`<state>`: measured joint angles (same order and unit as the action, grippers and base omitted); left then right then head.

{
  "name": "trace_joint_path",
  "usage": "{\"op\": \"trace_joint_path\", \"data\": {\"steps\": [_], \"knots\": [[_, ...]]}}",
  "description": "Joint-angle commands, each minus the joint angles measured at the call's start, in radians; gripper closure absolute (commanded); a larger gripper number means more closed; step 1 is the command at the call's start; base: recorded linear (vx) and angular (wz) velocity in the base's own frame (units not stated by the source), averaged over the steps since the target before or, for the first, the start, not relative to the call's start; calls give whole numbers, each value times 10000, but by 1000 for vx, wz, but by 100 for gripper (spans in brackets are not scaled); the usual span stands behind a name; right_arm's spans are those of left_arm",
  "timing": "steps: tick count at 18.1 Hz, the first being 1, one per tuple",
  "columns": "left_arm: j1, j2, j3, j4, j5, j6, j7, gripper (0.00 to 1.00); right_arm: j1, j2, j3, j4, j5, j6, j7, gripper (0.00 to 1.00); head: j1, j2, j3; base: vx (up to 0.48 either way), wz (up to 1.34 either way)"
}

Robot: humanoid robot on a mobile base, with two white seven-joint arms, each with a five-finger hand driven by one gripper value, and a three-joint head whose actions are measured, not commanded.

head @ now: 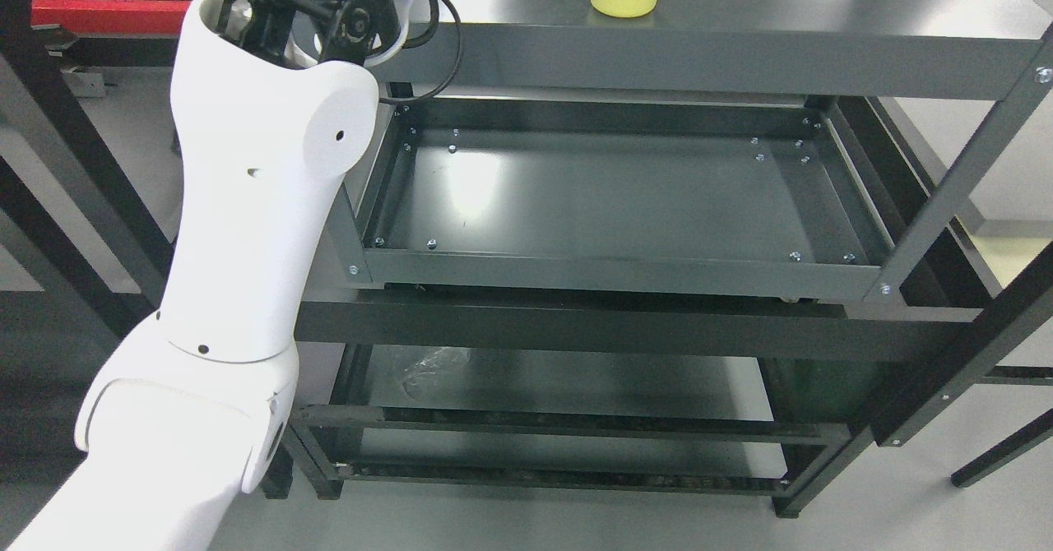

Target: Place yellow IKEA cup on middle right shelf

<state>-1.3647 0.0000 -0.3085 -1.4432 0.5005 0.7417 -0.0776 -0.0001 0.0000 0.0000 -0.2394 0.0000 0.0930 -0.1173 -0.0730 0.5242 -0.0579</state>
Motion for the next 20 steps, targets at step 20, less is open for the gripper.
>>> {"op": "trace_joint_path", "data": {"steps": [20], "knots": [[5143,174,-3389,-1967,-233,1113,-8461,2,139,-175,169,1,-245,6,7,1,0,-2,0,0,0]]}}
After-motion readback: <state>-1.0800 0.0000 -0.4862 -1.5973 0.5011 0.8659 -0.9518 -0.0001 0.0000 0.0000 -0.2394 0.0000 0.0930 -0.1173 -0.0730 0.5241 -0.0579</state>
